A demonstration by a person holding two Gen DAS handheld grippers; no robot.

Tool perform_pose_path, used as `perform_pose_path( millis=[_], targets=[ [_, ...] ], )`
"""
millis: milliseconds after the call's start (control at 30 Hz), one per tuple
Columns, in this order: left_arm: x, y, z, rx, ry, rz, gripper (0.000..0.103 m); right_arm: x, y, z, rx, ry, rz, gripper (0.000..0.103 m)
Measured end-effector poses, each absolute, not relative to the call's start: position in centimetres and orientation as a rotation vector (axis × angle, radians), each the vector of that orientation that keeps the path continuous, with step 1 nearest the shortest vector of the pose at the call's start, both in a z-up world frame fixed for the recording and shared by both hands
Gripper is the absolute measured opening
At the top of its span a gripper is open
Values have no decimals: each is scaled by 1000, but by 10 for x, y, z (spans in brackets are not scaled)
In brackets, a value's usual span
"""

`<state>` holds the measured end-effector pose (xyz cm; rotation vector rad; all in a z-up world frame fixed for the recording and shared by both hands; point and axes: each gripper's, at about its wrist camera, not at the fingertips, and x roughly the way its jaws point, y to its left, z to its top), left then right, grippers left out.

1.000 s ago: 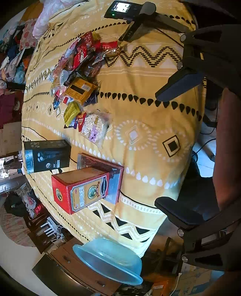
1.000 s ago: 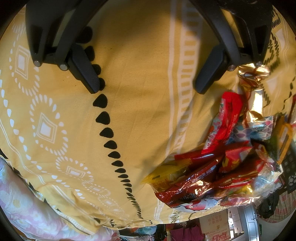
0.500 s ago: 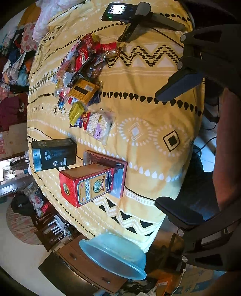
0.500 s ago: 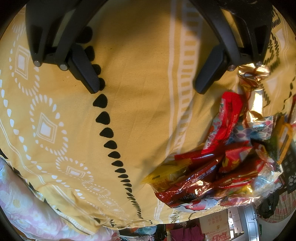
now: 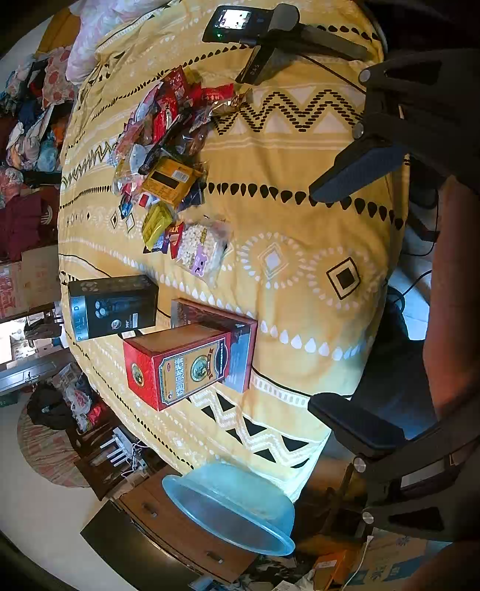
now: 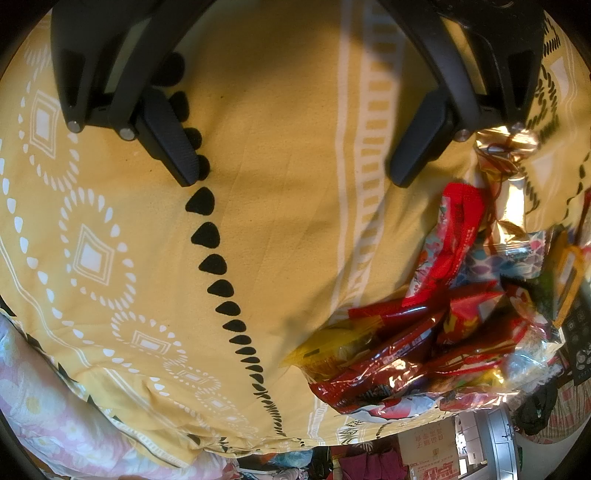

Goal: Organize snacks

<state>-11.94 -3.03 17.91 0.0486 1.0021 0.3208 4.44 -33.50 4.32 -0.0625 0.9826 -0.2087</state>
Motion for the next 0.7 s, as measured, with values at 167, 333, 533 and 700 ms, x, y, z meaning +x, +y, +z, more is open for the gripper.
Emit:
perform_pose_path(
  millis=[167, 333, 533, 700],
  targets=[
    [-119, -31, 179, 51, 1003, 322, 103, 44, -335, 43, -62, 983, -209, 103],
    [-119, -32, 177, 53, 1008, 323, 103, 44, -335, 44, -62, 983, -209, 103],
    [-117, -33, 173, 58, 1016, 331, 103, 44, -335, 43, -62, 983, -209, 103],
    [-118, -34, 174, 58, 1008, 326, 103, 44, -335, 43, -62, 983, -209, 103]
  ],
)
